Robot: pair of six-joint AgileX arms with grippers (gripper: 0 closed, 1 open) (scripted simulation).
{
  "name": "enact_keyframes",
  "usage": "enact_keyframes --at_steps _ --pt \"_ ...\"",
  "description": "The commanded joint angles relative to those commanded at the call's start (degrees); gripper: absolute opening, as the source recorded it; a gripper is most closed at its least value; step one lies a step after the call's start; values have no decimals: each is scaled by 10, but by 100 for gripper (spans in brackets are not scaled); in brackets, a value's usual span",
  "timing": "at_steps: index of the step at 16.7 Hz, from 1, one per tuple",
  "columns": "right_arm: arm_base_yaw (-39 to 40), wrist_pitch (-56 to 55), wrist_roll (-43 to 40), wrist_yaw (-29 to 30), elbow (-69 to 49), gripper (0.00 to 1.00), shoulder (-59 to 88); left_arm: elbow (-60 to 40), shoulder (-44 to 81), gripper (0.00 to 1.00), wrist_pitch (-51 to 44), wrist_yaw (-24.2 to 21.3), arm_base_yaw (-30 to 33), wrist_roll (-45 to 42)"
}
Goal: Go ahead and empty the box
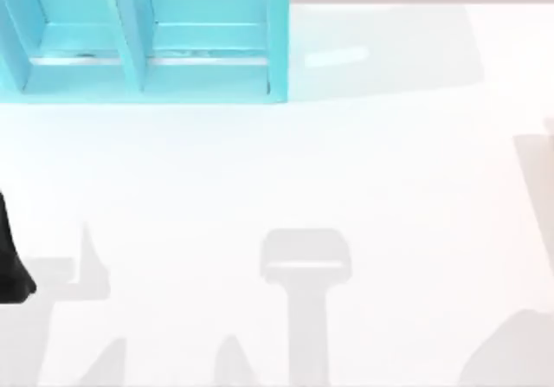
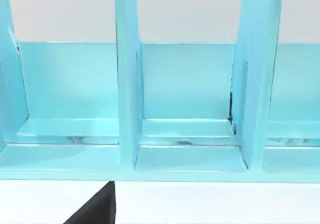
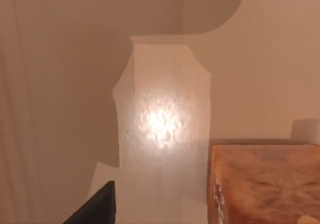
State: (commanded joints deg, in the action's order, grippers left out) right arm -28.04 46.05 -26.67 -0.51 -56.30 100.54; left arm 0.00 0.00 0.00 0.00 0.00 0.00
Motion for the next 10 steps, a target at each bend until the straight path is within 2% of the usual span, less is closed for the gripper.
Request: enact_keyframes --at_steps 3,10 --pt "0 0 0 0 0 100 0 0 0 100 0 0 0 0" --pt "0 0 0 0 0 47 0 0 0 100 0 0 0 0"
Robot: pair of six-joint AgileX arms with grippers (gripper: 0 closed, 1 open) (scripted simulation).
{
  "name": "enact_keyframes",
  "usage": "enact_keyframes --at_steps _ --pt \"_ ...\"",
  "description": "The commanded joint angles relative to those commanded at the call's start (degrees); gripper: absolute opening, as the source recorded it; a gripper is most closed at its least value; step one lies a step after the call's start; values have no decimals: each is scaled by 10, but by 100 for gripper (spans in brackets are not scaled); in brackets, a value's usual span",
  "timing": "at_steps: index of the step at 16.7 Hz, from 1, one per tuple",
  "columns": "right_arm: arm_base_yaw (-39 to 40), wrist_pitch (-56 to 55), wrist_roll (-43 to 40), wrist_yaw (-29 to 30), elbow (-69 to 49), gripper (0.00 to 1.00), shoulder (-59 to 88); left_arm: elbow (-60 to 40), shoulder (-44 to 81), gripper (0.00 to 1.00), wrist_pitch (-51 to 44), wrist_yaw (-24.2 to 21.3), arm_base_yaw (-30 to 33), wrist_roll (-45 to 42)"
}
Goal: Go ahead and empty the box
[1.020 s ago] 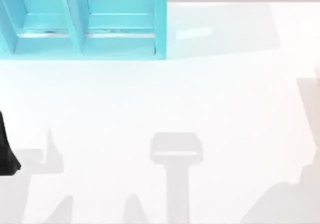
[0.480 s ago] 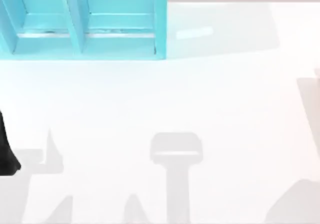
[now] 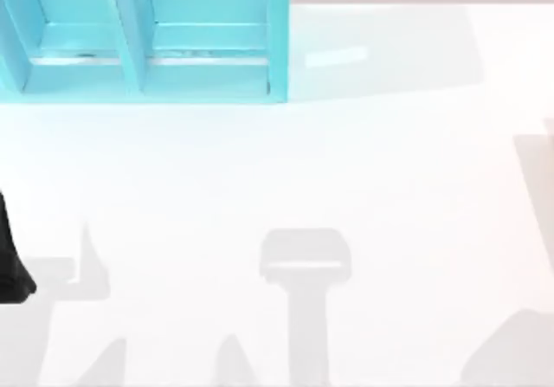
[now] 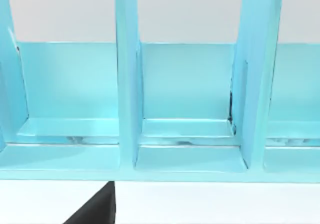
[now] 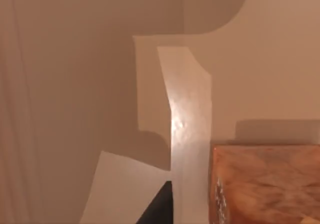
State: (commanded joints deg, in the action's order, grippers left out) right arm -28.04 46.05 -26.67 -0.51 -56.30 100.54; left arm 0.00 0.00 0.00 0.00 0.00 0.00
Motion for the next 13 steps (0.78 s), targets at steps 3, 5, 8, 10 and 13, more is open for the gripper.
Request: enact_keyframes --at_steps 3,5,8,10,13 --pt "0 0 0 0 0 25 0 0 0 100 0 0 0 0" --pt "0 0 0 0 0 10 0 0 0 100 0 0 0 0" --pt "0 0 0 0 0 0 0 0 0 100 0 0 0 0" --pt "0 0 0 0 0 0 0 0 0 100 0 0 0 0" --pt "0 0 0 0 0 0 0 0 0 100 0 0 0 0"
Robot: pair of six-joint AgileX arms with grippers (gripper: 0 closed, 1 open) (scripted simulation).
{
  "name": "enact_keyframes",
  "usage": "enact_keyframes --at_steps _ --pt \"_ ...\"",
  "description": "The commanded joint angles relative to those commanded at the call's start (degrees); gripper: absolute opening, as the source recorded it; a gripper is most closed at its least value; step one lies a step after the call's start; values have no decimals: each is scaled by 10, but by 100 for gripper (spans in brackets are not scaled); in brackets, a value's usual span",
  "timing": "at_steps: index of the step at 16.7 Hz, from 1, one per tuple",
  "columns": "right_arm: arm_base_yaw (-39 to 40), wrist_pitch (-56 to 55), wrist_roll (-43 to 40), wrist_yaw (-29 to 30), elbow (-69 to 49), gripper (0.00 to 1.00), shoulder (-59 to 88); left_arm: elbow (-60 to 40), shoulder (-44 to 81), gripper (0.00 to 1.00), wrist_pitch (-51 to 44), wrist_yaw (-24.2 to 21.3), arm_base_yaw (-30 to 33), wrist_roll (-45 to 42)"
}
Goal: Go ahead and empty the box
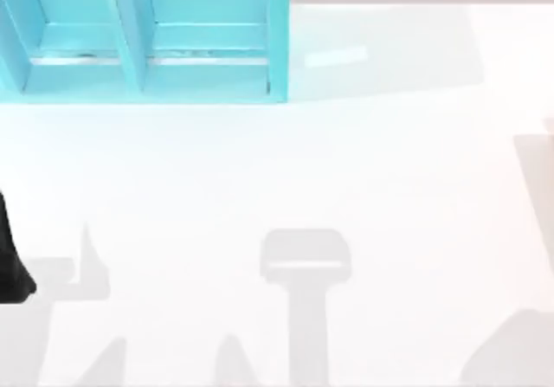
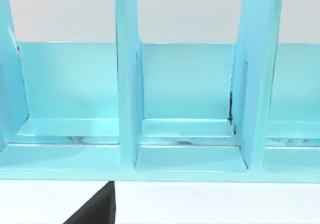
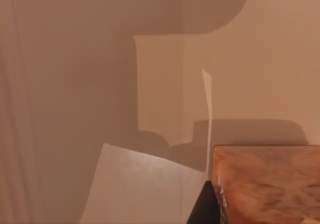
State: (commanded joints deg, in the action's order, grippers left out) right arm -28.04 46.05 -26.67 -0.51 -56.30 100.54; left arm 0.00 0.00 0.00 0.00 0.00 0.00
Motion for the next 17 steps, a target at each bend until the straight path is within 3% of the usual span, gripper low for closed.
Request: enact_keyframes --at_steps 5,11,17 --pt "1 21 5 4 -20 0 -22 0 0 100 0 0 0 0" --pt "3 187 15 12 -161 0 -117 0 0 100 0 0 0 0" --pt "-1 302 0 2 -224 0 -90 0 0 100 0 0 0 0"
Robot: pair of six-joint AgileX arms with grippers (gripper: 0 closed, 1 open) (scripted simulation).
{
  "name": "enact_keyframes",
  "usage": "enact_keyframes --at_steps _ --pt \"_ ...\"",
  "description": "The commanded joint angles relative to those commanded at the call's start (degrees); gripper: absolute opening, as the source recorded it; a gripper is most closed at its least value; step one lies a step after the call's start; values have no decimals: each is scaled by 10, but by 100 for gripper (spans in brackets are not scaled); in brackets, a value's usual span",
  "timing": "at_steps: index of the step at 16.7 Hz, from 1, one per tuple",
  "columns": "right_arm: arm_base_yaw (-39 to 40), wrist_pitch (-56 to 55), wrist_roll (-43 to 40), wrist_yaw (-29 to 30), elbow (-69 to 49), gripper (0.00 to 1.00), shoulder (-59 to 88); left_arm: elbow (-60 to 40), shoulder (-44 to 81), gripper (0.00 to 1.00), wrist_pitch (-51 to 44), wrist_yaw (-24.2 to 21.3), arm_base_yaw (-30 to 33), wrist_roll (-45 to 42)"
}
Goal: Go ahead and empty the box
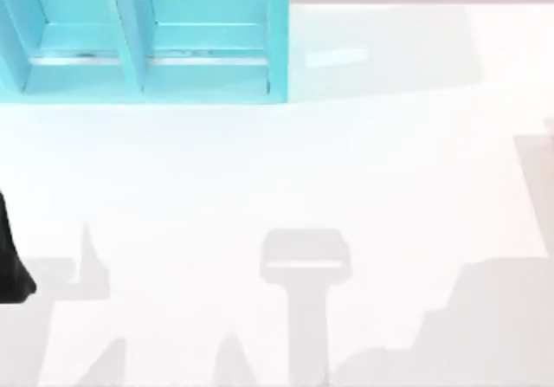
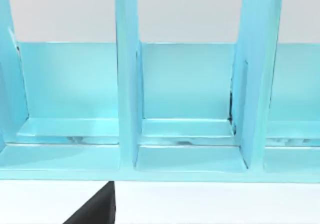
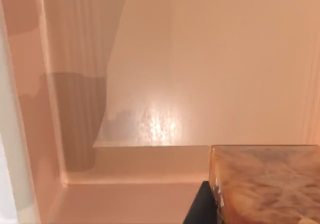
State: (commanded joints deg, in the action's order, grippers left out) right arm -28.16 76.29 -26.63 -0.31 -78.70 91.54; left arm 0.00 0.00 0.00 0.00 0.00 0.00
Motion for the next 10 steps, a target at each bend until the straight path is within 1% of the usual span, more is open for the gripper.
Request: enact_keyframes --at_steps 7,10 --pt "1 -3 -2 -2 2 0 11 0 0 100 0 0 0 0" --pt "38 -11 35 -1 11 0 15 0 0 100 0 0 0 0"
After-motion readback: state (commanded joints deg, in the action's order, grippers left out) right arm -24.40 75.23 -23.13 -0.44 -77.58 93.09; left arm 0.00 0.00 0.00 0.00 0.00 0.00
